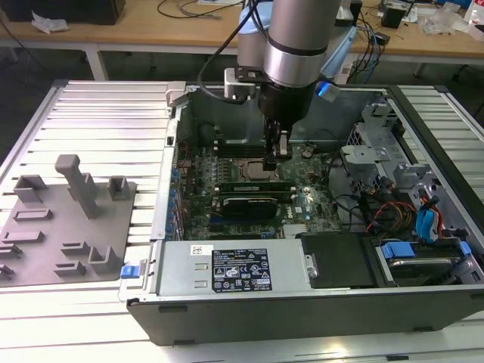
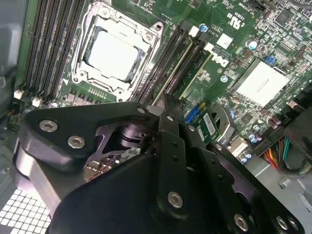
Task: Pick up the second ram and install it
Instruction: 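Insert the second ram into the second slot, then press down the second ram until it locks into place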
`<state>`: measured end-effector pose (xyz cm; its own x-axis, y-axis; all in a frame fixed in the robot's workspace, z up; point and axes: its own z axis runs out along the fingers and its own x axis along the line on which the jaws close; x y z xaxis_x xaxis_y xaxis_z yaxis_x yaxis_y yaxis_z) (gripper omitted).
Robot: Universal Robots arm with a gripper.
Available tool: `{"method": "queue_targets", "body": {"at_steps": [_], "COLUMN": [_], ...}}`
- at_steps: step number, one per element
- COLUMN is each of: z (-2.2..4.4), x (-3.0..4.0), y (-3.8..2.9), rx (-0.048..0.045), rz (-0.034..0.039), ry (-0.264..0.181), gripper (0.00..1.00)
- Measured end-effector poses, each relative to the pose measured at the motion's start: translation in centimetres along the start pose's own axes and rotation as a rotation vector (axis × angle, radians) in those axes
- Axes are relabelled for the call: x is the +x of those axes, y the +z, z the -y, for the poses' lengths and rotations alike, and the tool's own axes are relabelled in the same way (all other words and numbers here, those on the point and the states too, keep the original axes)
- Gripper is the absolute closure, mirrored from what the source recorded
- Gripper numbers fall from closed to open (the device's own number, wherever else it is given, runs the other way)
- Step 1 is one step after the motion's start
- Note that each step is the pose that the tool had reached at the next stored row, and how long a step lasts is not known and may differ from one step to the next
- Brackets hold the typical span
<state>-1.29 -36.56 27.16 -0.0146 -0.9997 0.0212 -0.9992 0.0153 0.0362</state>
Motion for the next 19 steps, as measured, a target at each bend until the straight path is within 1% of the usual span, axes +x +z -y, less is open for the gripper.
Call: {"method": "queue_targets", "body": {"at_steps": [8, 9, 10, 12, 13, 16, 17, 19], "z": [0.00, 0.10, 0.64, 1.25, 1.52, 2.63, 2.82, 2.93], "x": [0.01, 0.02, 0.08, 0.16, 0.19, 0.18, 0.17, 0.17], "y": [0.01, 0.07, 0.48, 1.02, 1.17, 1.71, 1.93, 2.31], "rx": [0.0022, 0.0023, 0.0012, 0.0006, 0.0005, 0.0004, 0.0002, -0.0002], "rz": [-0.0002, -0.0002, -0.0001, 0.0001, 0.0001, 0.0000, 0.0001, -0.0001], "ry": [0.000, 0.000, 0.000, 0.000, 0.000, 0.000, 0.000, 0.000], "gripper": [0.89, 0.89, 0.89, 0.89, 0.89, 0.89, 0.89, 0.89]}}
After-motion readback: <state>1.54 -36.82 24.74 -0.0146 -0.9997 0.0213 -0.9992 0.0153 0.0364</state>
